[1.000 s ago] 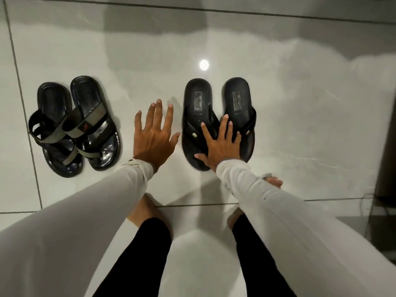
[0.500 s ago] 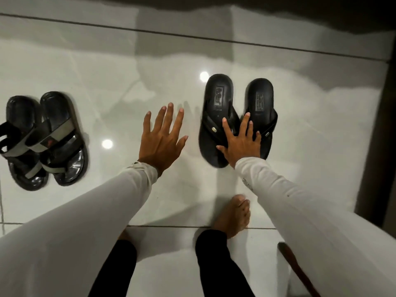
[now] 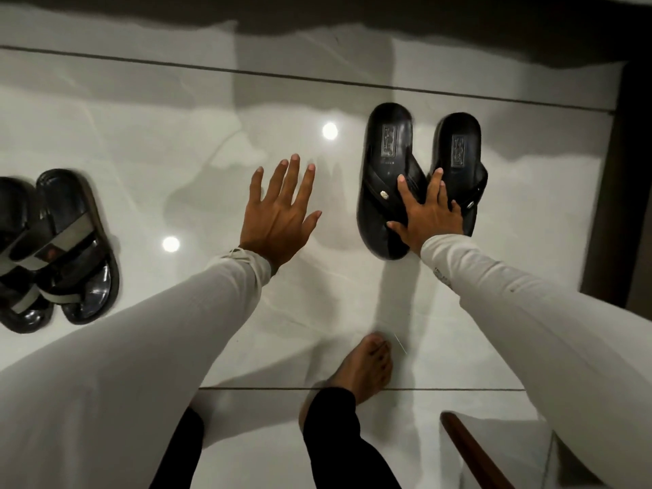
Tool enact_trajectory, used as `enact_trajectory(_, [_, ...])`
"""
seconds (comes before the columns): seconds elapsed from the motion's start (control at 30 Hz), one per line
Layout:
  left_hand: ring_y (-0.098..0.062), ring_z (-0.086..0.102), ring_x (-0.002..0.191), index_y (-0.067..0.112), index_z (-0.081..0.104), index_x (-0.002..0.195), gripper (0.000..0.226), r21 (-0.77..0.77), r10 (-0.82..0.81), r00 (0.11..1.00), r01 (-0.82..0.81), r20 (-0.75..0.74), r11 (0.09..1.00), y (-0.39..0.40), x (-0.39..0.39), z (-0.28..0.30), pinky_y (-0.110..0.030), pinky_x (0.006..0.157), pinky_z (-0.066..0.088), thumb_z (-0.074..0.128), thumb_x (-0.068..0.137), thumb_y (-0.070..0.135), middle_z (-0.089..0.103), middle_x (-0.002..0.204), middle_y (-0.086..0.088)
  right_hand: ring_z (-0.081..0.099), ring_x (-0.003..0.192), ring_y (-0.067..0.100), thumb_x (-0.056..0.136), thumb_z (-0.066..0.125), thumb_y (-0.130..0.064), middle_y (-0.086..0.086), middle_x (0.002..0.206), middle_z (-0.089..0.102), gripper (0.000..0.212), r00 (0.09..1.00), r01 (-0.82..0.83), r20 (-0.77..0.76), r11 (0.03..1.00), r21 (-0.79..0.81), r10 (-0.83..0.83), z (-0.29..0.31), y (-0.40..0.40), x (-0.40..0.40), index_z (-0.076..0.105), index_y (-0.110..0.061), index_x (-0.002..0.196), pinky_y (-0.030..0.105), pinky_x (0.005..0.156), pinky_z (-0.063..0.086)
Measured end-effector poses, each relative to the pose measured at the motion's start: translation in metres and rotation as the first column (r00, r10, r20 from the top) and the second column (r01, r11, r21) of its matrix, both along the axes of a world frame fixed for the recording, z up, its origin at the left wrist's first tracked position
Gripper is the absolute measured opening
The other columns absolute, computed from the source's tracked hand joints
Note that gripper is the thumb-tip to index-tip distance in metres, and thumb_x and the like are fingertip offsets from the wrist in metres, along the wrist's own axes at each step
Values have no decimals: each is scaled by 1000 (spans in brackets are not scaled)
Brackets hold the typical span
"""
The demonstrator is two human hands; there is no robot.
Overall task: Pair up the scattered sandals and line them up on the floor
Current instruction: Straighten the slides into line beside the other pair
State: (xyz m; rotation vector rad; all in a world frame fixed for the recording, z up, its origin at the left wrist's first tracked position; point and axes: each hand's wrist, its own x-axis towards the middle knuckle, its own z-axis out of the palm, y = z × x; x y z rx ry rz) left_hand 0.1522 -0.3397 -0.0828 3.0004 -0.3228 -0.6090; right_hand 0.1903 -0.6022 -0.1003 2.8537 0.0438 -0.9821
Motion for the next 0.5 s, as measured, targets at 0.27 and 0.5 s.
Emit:
enact_trajectory(0.27, [-34,26,155,12,18,162,72,-11,62,998,-62,32,998,49,-19,17,-59,124,21,23,102,53,20,169,-18,10,150,44,83,56,-65,29,162,3,93,988,-84,128,995,-45,89,21,40,-13,12,-30,157,60,118,16])
enact_trajectory(0.5, [-35,30,153,12,21,161,72,12,151,988,-152,43,988,138,-70,47,-60,123,24,29,102,53,22,168,-18,11,151,43,85,51,-66,28,162,7,93,973,-192,128,981,-30,194,54,145,-49,8,-28,157,60,119,14])
